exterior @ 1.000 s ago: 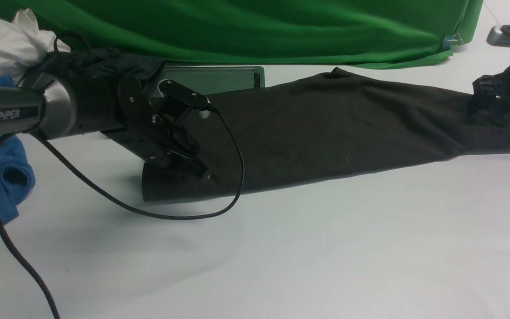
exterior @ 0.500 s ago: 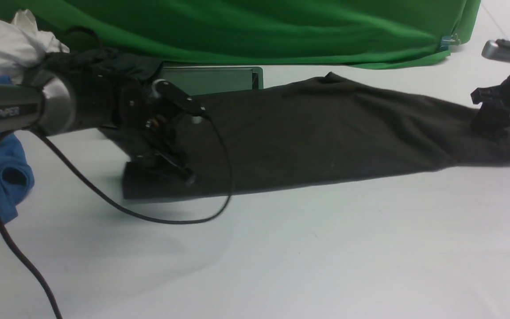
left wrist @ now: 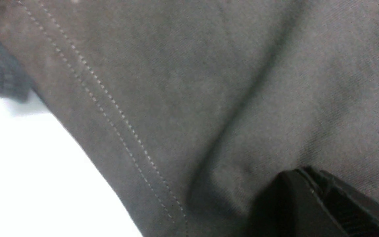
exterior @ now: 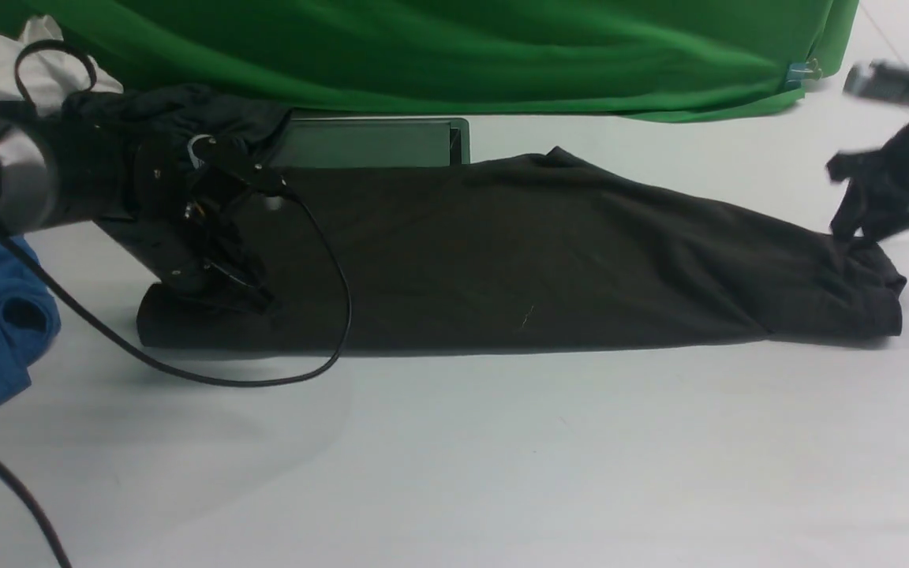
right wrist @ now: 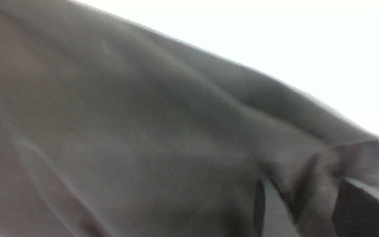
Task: Fold a long-sleeved shirt on a white desktop.
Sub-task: 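Pull the folded dark garment lengthwise by its ends to straighten it flat on the table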
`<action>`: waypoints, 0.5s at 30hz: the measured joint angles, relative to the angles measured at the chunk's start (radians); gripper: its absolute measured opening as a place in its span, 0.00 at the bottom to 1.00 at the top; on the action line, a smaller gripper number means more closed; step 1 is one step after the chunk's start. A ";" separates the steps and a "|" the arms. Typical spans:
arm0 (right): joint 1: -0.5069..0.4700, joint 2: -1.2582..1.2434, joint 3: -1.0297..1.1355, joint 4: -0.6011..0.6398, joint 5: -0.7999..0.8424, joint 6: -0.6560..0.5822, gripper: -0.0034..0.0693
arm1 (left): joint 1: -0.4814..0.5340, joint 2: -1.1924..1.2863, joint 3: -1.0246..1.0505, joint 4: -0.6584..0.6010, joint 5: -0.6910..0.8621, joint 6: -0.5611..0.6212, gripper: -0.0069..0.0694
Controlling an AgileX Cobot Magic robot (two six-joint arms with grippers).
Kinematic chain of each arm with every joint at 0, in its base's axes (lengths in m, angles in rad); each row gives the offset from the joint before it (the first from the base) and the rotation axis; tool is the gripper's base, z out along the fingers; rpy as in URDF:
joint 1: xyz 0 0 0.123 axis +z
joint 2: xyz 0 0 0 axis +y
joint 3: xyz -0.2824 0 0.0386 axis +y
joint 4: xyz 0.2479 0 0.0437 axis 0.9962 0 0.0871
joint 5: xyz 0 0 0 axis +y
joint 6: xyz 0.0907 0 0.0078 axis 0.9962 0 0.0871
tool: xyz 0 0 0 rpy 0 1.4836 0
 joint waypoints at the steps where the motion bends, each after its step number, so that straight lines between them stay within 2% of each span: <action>1: 0.000 -0.015 0.000 -0.001 -0.007 0.001 0.42 | -0.008 -0.015 0.006 -0.003 0.010 0.000 0.12; 7: 0.000 -0.010 0.003 -0.029 -0.035 0.007 0.62 | -0.121 -0.223 0.010 -0.084 -0.022 0.002 0.11; 9: 0.000 0.010 0.004 -0.030 -0.048 0.007 0.65 | -0.179 -0.310 0.010 -0.115 -0.044 0.009 0.11; 12: 0.001 0.043 0.007 -0.032 -0.069 0.008 0.66 | -0.263 -0.422 0.010 -0.138 -0.066 0.021 0.11; 15: 0.004 0.079 0.008 -0.033 -0.083 0.008 0.63 | -0.347 -0.527 0.013 -0.148 -0.068 0.026 0.11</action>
